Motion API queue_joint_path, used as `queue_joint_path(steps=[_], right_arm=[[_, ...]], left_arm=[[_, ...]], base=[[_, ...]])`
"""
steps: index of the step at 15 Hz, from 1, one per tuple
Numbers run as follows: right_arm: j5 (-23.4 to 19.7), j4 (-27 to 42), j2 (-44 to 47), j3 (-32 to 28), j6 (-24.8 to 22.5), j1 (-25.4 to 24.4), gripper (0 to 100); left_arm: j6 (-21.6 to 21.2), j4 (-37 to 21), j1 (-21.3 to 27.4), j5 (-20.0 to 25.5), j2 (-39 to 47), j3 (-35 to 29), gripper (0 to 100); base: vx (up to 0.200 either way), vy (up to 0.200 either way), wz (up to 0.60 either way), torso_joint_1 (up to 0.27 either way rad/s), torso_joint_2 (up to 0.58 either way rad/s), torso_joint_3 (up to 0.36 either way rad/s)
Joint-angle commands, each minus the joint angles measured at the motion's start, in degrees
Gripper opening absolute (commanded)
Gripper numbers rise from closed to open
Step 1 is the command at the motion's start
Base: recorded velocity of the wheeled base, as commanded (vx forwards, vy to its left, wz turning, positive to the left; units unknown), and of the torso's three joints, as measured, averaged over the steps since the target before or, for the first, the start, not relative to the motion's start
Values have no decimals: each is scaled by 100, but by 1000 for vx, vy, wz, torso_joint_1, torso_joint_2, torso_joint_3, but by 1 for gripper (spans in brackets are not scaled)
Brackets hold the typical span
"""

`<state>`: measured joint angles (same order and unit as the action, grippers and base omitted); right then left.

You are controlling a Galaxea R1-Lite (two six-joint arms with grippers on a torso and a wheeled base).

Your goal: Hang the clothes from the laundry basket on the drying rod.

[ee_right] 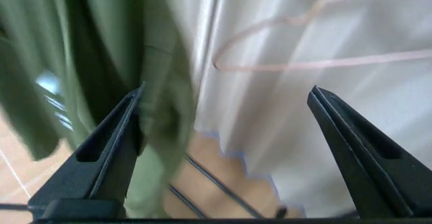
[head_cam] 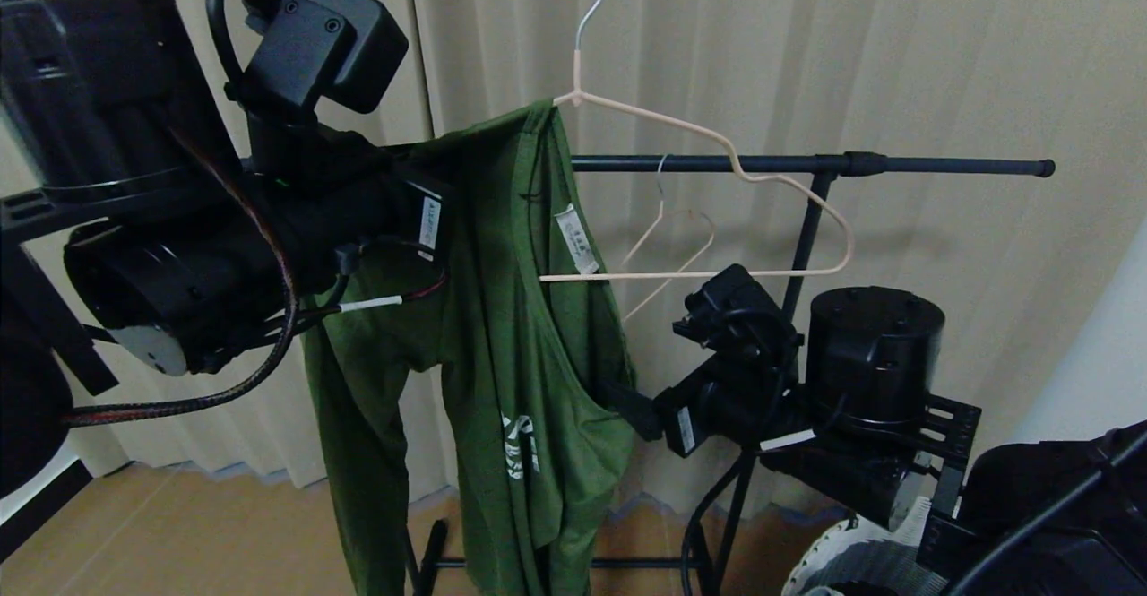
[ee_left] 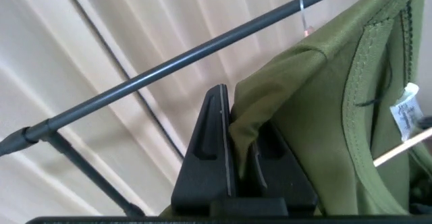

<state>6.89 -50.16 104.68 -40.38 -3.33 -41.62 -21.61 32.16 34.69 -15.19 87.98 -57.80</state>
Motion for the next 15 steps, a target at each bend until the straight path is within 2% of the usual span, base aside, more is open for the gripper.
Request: queue_joint_path(steps=[1,4,9,15], right_arm=[[32,-11,0,188,-19,163,100],[32,15,-220,452,-19,268,100],[32,24,-739,1093,-326,813,100],[32,24,-1081,1164,-458,1411,100]], left_arm=[[-1,10,-103,-19,-18,14,0],[-18,10,-253,-72,-53,5,0],[-141,-8,-446,-81,-220,67,0],[-361,10,-578,-72,-387,453,0]], base=[[0,0,0,0,0,0],[0,0,0,0,0,0],[0,0,0,0,0,0],[0,0,0,0,0,0]])
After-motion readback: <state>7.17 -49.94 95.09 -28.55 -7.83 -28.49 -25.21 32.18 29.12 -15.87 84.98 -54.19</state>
